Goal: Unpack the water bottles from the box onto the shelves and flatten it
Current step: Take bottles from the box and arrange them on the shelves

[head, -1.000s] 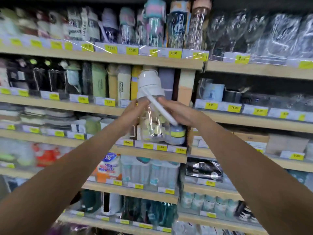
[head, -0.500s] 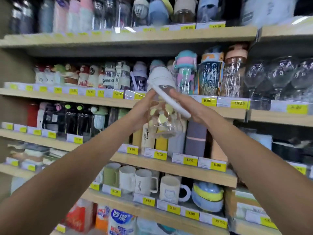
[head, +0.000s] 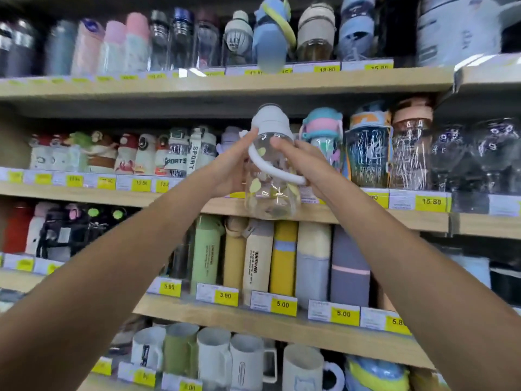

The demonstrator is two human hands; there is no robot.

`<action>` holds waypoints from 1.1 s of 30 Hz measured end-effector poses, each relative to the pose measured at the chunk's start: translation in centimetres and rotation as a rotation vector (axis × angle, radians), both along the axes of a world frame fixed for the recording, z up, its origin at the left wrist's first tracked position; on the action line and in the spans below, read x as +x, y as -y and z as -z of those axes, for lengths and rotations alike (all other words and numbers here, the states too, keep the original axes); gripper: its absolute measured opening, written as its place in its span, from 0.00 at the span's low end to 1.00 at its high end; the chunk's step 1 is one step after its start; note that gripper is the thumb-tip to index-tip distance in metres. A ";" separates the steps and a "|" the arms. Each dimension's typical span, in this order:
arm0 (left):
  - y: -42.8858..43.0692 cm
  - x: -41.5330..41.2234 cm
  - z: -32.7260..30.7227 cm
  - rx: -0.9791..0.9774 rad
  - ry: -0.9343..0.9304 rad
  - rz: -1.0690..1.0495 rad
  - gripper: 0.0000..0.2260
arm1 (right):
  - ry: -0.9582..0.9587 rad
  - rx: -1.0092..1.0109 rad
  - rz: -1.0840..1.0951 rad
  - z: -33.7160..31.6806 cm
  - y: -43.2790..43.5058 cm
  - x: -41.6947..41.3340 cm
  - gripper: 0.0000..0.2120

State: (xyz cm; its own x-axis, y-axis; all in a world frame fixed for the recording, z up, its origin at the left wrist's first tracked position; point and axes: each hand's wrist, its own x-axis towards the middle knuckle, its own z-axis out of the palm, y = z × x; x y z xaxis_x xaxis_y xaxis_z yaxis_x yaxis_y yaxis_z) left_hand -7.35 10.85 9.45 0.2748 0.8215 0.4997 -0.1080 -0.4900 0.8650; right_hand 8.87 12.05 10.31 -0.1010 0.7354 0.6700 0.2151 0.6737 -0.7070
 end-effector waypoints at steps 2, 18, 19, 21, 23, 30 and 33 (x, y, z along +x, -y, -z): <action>-0.8 -0.5 -0.8 -0.008 -0.039 0.065 0.24 | -0.009 0.006 0.047 -0.6 -0.5 -0.5 0.24; -6.2 -2.6 -3.1 -0.090 0.298 0.171 0.13 | -0.079 0.216 0.268 -5.1 -1.6 -4.5 0.12; -6.3 -2.4 -3.2 -0.083 0.345 0.170 0.12 | -0.031 0.243 0.322 -5.2 -1.5 -4.8 0.14; -6.6 -1.9 -3.2 -0.062 0.406 0.146 0.12 | 0.070 0.295 0.421 -4.8 -1.3 -4.9 0.16; -6.9 -1.4 -3.2 -0.039 0.418 0.080 0.11 | 0.160 0.335 0.483 -4.2 -1.3 -4.7 0.16; -8.6 -0.1 -3.9 0.018 0.368 -0.160 0.27 | 0.306 0.339 0.509 -2.3 -1.7 -3.5 0.13; -9.0 0.5 -4.0 0.110 0.295 -0.261 0.27 | 0.326 0.323 0.525 -1.8 -2.1 -3.5 0.13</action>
